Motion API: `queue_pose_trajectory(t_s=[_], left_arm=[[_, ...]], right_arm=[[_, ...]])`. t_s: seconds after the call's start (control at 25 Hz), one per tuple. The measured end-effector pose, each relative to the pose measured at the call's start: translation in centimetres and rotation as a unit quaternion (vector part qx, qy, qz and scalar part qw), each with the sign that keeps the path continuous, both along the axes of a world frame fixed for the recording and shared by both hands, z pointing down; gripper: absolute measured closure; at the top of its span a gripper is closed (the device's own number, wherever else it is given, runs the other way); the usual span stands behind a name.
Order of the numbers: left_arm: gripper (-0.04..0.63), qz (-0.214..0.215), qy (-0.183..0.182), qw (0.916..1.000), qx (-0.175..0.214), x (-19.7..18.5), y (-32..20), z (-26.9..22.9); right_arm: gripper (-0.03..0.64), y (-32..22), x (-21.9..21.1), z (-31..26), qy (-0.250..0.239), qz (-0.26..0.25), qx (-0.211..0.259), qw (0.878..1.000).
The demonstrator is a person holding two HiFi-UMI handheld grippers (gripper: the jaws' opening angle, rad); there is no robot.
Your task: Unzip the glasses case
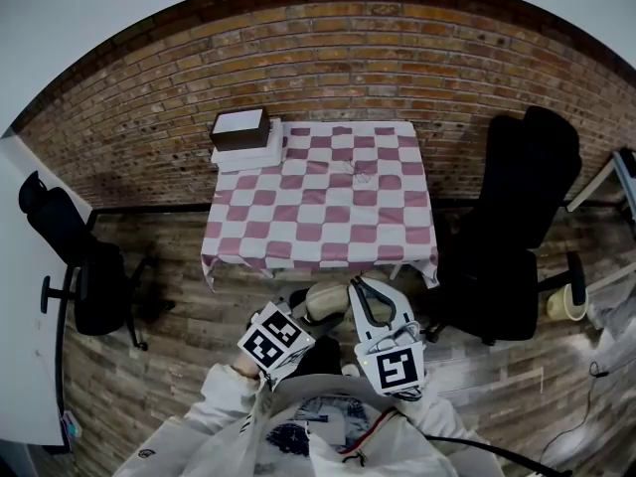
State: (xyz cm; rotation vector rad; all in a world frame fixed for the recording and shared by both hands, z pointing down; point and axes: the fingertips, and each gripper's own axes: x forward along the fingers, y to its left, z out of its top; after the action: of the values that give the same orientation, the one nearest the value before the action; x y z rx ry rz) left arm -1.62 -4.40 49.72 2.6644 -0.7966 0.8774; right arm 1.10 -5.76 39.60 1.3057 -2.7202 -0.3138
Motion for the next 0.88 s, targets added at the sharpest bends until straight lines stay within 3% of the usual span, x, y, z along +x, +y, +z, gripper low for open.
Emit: queue_pose_trajectory(t_s=[0.12,0.36,0.6,0.88], left_arm=[[0.308,-0.002,0.014,0.9999,-0.002,0.2,-0.1,-0.2],[0.308,0.006,0.035,0.9994,0.002,0.6,0.2,-0.9],[0.308,0.014,0.058,0.9981,-0.013,1.3,1.0,-0.9],[0.307,0.009,0.067,0.9974,-0.025,0.8,0.6,-0.7]], right_arm=[[0.601,0.0,0.1,-0.1,-0.064,-0.031,-0.035,0.997],[0.591,0.4,1.0,0.7,-0.124,-0.092,-0.096,0.983],[0.498,0.6,2.0,0.8,-0.155,-0.126,-0.123,0.972],[0.486,1.0,3.1,-0.3,-0.192,-0.157,-0.124,0.961]])
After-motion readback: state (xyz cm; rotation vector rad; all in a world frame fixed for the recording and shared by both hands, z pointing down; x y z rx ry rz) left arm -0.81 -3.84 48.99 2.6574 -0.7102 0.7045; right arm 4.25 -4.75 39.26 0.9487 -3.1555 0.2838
